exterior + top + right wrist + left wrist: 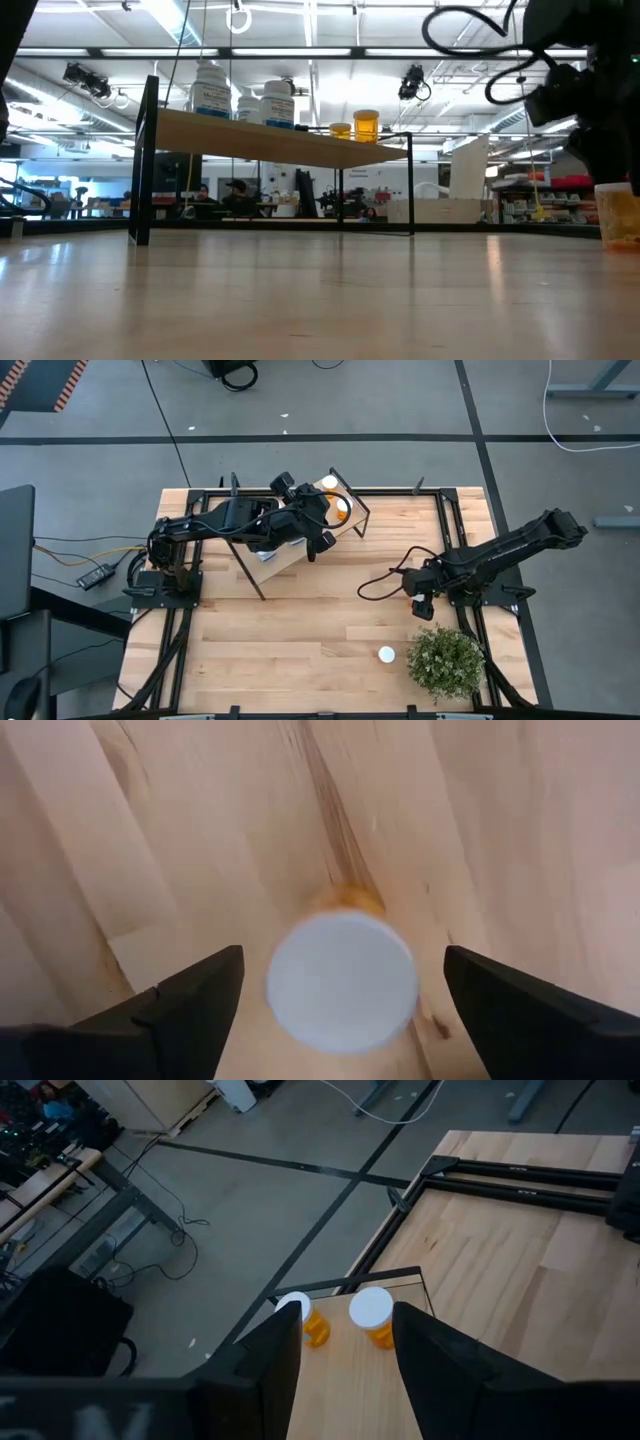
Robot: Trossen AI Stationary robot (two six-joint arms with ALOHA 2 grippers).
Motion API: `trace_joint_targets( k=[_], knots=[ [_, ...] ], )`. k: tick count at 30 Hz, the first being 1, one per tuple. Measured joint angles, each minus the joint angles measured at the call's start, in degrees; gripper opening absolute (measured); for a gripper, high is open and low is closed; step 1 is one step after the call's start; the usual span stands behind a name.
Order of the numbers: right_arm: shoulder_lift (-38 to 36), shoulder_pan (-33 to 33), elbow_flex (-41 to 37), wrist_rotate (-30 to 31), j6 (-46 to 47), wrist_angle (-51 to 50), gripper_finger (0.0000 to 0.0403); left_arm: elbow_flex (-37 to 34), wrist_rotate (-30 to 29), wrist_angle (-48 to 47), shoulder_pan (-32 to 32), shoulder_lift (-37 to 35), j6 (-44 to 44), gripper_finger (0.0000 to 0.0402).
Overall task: Pick and place medicine bottles onto shelf by color
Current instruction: Put the orange pill bottle on the shelf
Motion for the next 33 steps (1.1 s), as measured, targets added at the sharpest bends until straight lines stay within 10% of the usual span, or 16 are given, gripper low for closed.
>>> trace_joint_targets(
  k=[24,33],
  knots=[
    [0.0,0.0,-0.5,1.2,3.7,0.2,0.0348,0.0,0.0,0.0,-0.6,-0.1,-0.2,0.0160],
    [0.0,0.0,-0.5,1.0,4.1,0.2,0.0288,0.0,0.0,0.0,-0.6,-0.1,-0.4,0.0157]
  ],
)
